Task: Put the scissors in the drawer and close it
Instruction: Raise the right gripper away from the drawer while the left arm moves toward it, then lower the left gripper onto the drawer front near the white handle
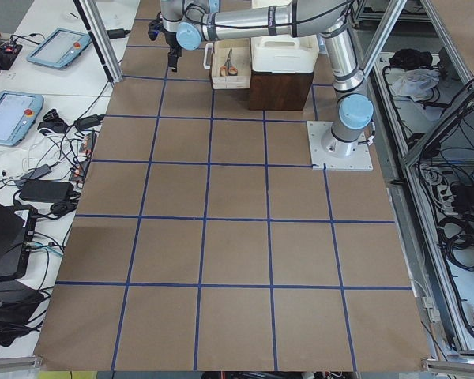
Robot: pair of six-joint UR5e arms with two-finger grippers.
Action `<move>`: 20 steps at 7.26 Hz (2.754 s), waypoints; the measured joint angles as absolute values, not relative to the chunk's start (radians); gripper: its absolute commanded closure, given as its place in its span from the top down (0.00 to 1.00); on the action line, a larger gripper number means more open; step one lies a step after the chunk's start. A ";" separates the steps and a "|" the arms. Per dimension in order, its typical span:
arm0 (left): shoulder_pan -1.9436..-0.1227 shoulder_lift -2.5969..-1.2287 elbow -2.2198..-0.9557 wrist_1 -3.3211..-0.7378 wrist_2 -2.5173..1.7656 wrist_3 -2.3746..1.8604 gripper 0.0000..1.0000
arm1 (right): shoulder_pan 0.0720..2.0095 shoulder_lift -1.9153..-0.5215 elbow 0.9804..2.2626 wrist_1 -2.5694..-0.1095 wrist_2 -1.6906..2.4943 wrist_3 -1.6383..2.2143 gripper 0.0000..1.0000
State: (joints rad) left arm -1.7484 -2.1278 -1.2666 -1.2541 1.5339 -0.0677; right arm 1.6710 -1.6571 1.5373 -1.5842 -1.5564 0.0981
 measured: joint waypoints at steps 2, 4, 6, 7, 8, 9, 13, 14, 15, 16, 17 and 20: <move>-1.775 -2.156 -1.266 -1.305 1.533 -0.066 1.00 | 1.671 -1.660 1.545 -1.588 -1.556 0.100 1.00; -1.793 -2.170 -1.266 -1.351 1.531 -0.066 1.00 | 1.668 -1.661 1.550 -1.590 -1.555 0.105 1.00; -1.804 -2.170 -1.270 -1.408 1.530 -0.066 1.00 | 1.668 -1.661 1.552 -1.590 -1.555 0.107 1.00; -1.805 -2.170 -1.271 -1.430 1.526 -0.066 1.00 | 1.668 -1.660 1.552 -1.590 -1.555 0.107 1.00; -1.806 -2.169 -1.271 -1.440 1.516 -0.066 1.00 | 1.668 -1.660 1.552 -1.591 -1.556 0.106 1.00; -1.806 -2.168 -1.272 -1.444 1.504 -0.066 1.00 | 1.666 -1.659 1.552 -1.592 -1.557 0.104 1.00; -1.812 -2.155 -1.275 -1.480 1.481 -0.066 1.00 | 1.666 -1.661 1.563 -1.593 -1.558 0.104 1.00; -1.813 -2.148 -1.277 -1.501 1.480 -0.066 1.00 | 1.666 -1.661 1.563 -1.594 -1.558 0.104 1.00; -1.814 -2.143 -1.279 -1.514 1.480 -0.066 1.00 | 1.666 -1.661 1.564 -1.594 -1.558 0.104 1.00; -1.814 -2.134 -1.287 -1.520 1.480 -0.066 1.00 | 1.666 -1.661 1.566 -1.594 -1.558 0.104 1.00; -1.814 -2.119 -1.300 -1.522 1.473 -0.066 1.00 | 1.666 -1.661 1.568 -1.592 -1.558 0.102 1.00; -1.815 -2.075 -1.342 -1.525 1.449 -0.066 1.00 | 1.664 -1.661 1.572 -1.592 -1.566 0.094 1.00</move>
